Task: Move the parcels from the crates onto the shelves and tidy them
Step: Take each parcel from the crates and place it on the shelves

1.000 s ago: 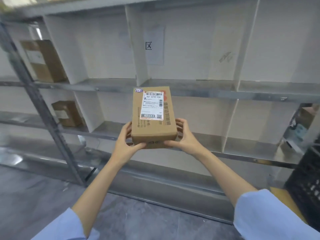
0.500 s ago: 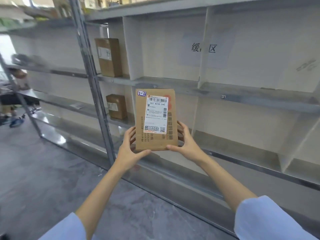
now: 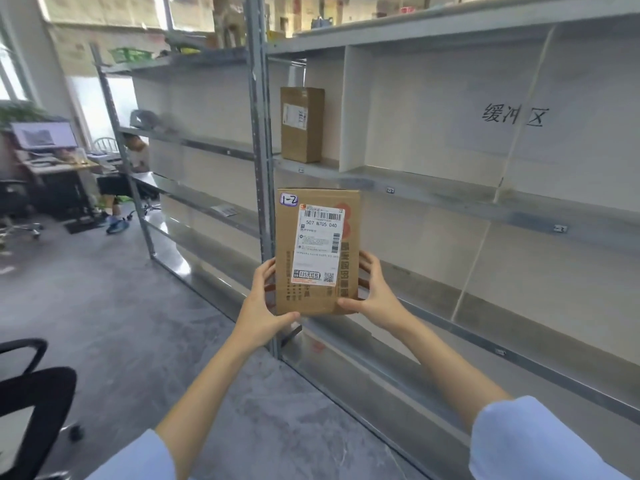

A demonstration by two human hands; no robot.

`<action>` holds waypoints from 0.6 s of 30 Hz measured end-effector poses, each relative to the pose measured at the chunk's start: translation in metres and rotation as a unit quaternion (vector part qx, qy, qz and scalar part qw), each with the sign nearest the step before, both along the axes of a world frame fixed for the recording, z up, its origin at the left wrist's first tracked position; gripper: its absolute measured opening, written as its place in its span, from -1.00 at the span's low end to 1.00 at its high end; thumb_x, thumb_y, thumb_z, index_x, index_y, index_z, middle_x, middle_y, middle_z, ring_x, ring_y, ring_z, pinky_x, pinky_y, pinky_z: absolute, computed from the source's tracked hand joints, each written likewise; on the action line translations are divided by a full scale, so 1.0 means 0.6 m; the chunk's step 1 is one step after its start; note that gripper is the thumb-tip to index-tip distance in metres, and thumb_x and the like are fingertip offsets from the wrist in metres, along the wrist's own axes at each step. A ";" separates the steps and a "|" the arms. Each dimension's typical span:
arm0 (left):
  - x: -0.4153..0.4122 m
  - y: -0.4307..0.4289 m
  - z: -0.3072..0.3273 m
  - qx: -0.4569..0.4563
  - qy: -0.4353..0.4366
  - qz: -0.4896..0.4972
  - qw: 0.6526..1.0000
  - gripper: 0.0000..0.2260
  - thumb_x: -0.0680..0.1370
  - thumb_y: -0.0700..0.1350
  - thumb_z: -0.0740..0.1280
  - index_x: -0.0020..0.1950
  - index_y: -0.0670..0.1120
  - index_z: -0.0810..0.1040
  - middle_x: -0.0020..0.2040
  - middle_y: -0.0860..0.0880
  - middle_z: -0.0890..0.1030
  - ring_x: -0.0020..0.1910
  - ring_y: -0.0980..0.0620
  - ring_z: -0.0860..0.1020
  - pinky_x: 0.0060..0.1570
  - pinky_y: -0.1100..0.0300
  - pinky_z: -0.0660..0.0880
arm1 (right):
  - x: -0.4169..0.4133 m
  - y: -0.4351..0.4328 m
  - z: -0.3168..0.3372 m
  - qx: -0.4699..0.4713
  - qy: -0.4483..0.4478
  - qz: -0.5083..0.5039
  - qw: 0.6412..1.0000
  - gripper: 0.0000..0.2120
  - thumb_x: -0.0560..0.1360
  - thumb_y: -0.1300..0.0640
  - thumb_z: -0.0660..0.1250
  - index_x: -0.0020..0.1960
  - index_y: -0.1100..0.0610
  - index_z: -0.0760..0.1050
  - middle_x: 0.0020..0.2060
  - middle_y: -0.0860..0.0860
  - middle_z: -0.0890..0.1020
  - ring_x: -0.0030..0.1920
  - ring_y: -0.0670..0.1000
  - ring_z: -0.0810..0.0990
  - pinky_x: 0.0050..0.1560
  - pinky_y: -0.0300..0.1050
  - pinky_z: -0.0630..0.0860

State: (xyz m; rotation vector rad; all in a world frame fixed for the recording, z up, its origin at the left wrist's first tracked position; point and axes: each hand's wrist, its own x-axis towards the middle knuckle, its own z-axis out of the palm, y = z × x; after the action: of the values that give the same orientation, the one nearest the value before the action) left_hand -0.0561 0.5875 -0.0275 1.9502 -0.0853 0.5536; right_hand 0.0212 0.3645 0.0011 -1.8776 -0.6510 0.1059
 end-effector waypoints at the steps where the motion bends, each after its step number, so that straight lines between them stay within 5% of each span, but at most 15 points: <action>1: 0.007 0.011 -0.002 0.000 0.001 0.005 1.000 -0.12 0.35 -0.28 0.57 0.45 0.20 0.13 0.36 0.34 0.31 0.21 0.51 0.36 -0.01 0.53 0.41 | 0.011 0.011 -0.003 0.002 0.002 0.003 1.000 -0.06 0.36 0.13 0.56 0.47 -0.12 -0.04 0.43 -0.13 0.22 0.44 -0.03 0.27 0.45 0.04 0.28; 8: 0.091 0.086 -0.022 -0.001 0.026 0.037 0.999 -0.11 0.35 -0.24 0.57 0.45 0.24 0.13 0.42 0.26 0.34 0.26 0.39 0.39 0.07 0.23 0.53 | 0.115 0.099 -0.022 -0.002 0.009 0.018 1.000 -0.09 0.41 0.25 0.53 0.47 -0.07 -0.04 0.46 -0.06 0.23 0.46 -0.03 0.25 0.50 0.09 0.21; 13: 0.185 0.153 -0.023 0.001 0.032 0.046 0.998 -0.11 0.34 -0.25 0.58 0.45 0.23 0.14 0.43 0.22 0.34 0.28 0.28 0.42 -0.01 0.29 0.53 | 0.214 0.171 -0.027 -0.003 0.014 0.020 1.000 -0.05 0.39 0.20 0.55 0.48 -0.12 -0.05 0.51 0.01 0.23 0.49 0.03 0.26 0.48 0.20 0.25; 18: 0.283 0.206 -0.014 0.002 0.036 0.033 0.999 -0.12 0.34 -0.23 0.59 0.44 0.22 0.16 0.43 0.21 0.34 0.30 0.21 0.42 -0.04 0.33 0.54 | 0.310 0.218 -0.024 0.003 0.024 0.019 1.000 -0.04 0.41 0.20 0.53 0.54 -0.03 -0.07 0.50 -0.04 0.24 0.45 -0.06 0.28 0.47 0.02 0.27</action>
State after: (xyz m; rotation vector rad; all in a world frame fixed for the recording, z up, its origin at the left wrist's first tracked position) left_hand 0.1137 0.7112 -0.0361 1.9806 0.0234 0.5269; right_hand 0.2071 0.4950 -0.0132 -1.8525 -0.6532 0.1738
